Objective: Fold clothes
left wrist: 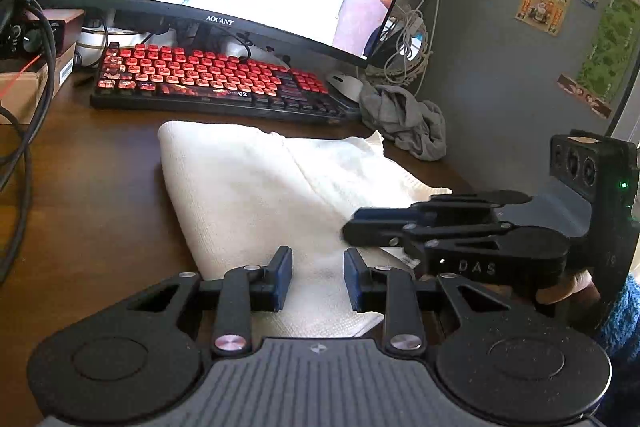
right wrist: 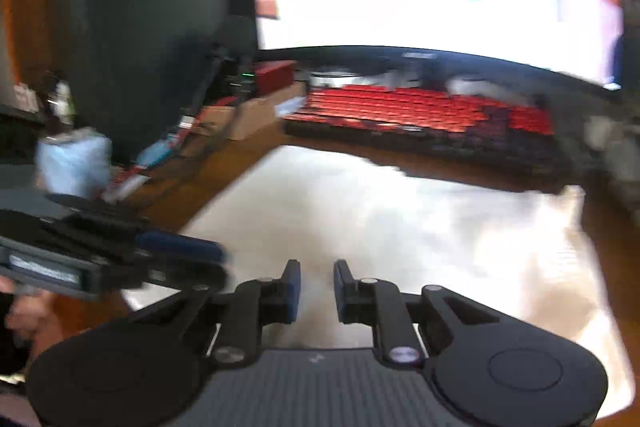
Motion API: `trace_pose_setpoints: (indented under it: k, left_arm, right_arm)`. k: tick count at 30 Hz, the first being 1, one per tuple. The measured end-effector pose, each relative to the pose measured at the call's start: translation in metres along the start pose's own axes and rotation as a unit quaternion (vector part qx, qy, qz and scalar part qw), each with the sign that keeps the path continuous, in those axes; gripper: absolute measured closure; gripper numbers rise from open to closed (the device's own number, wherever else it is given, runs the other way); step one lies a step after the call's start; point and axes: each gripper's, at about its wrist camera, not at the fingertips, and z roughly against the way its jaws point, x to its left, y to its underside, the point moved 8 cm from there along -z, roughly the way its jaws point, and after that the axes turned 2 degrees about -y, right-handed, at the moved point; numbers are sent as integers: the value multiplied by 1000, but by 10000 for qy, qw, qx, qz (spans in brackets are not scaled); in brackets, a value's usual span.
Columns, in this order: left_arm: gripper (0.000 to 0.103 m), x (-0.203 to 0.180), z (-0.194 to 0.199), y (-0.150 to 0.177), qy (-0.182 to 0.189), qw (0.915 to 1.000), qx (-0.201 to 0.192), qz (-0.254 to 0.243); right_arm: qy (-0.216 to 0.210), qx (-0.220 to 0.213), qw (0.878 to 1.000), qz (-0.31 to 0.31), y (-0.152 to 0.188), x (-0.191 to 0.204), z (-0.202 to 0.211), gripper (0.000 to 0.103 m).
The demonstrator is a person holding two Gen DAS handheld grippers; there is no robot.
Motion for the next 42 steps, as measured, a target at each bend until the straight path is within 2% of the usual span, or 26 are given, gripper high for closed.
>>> trace_pose_setpoints:
  k: [2, 5, 10, 14, 19, 20, 21, 22, 24, 27, 30, 33, 36, 42]
  left_arm:
    - [74, 0, 1, -3, -7, 10000, 14, 32]
    - [73, 2, 4, -11, -37, 9999, -74, 131]
    - [72, 7, 1, -26, -37, 9996, -209, 189]
    - [72, 11, -10, -17, -133, 9997, 52, 194]
    - [72, 9, -7, -11, -127, 9998, 25, 127]
    - [72, 8, -6, -11, -132, 9998, 26, 117]
    - [72, 7, -5, -10, -136, 9998, 28, 108]
    - [72, 6, -4, -9, -140, 9998, 29, 98]
    - [70, 4, -4, -9, -126, 9999, 41, 82]
    - [69, 2, -7, -10, -113, 9999, 72, 33]
    - [69, -2, -11, -13, -71, 9999, 87, 29]
    - [69, -13, -19, -21, 63, 9999, 109, -82]
    - [69, -36, -36, -32, 352, 9988, 151, -300]
    - [69, -92, -95, -30, 906, 9903, 434, -964]
  right_arm:
    - [-109, -131, 9997, -195, -3, -3, 8, 82]
    - [-138, -321, 9993, -109, -5, 5, 15, 82]
    - [-277, -185, 9987, 381, 4, 30, 8, 82]
    - [-36, -85, 9985, 532, 14, 26, 9, 83]
    - [24, -191, 9995, 231, 20, 10, 33, 82]
    - [109, -276, 9994, 151, 20, 6, 41, 81]
    - [240, -380, 9990, 44, 21, -1, 50, 76]
    - [417, -490, 9978, -141, 22, -11, 59, 66]
    - [786, -691, 9926, -616, 26, -35, 78, 54]
    - [1247, -917, 9757, -1551, 41, -76, 105, 53]
    - [1368, -1035, 9525, -2517, 59, -110, 119, 53]
    - [1455, -1067, 9452, -2722, 64, -122, 118, 53]
    - [1489, -1054, 9414, -2839, 68, -129, 115, 53]
    - [1144, -1095, 9325, -3245, 78, -138, 119, 56]
